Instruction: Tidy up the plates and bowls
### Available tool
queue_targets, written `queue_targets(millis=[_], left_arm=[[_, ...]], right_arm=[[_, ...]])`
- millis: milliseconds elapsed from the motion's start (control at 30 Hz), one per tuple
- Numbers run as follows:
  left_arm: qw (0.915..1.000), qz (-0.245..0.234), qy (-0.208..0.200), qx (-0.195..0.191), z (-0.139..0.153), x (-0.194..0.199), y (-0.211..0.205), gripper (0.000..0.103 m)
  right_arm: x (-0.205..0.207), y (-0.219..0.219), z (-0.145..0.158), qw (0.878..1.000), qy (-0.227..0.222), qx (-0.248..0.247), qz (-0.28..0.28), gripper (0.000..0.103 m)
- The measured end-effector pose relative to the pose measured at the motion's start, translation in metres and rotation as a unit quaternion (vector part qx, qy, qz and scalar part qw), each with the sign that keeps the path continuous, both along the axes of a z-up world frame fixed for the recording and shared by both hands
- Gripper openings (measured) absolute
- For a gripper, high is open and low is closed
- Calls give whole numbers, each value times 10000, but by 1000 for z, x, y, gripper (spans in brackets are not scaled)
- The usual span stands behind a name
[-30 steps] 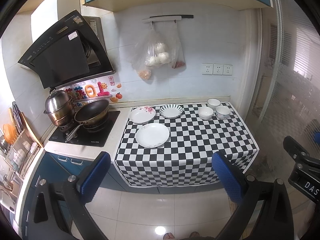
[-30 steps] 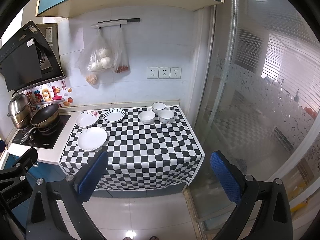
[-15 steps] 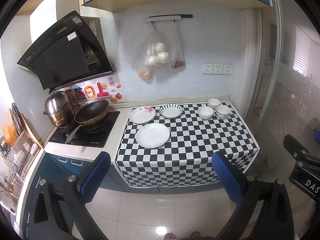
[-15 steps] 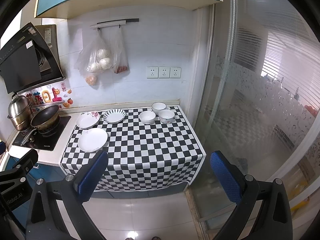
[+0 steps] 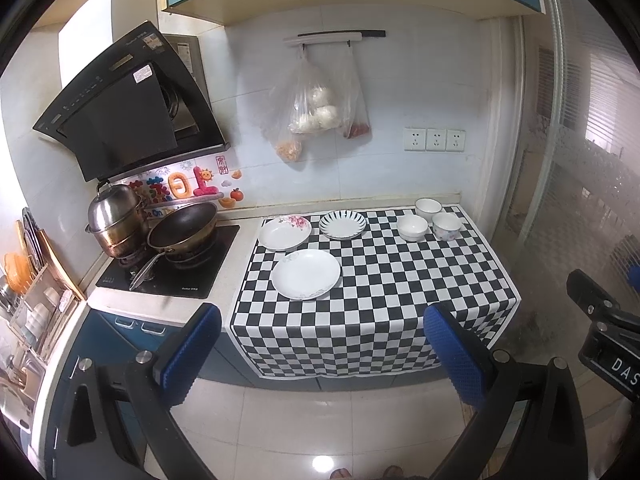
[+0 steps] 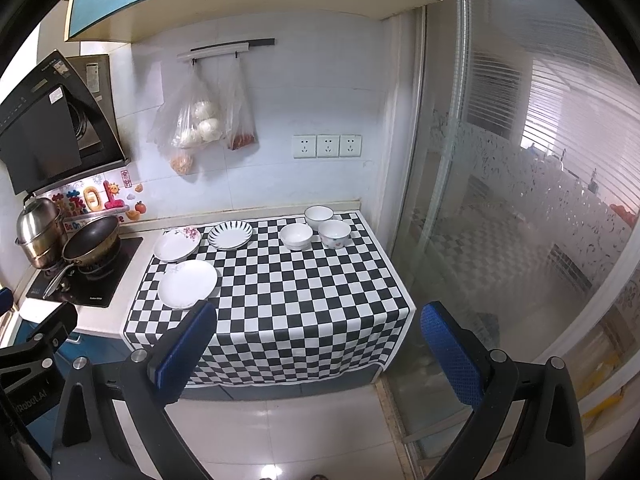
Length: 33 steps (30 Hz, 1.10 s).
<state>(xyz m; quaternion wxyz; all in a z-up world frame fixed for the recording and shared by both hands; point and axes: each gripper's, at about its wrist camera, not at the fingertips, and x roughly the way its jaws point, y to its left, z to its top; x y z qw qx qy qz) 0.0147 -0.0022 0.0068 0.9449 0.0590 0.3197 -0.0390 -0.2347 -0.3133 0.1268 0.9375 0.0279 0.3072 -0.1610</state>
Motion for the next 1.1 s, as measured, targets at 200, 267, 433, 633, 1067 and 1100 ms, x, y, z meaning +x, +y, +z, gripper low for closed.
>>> queue_targets(millis=[200, 267, 433, 633, 1067, 1100], left_arm=[[10000, 61, -33, 49, -21, 32, 15, 103], [9999, 101, -5, 42, -30, 44, 21, 103], [9996, 167, 203, 101, -55, 81, 42, 103], [9990, 366, 252, 80, -69, 121, 62, 103], [9929, 876, 784, 194, -135, 262, 69, 103], [9914, 934, 895, 203, -142, 278, 70, 103]], right_arm=[[22, 8, -17, 9995, -109, 283, 97, 103], [34, 13, -25, 9995, -89, 268, 109, 103], [74, 28, -50, 9995, 134, 275, 64, 103], [128, 47, -81, 9984, 459, 303, 162, 103], [309, 61, -158, 9914, 1056, 447, 633, 103], [330, 59, -168, 9897, 1161, 480, 686, 103]])
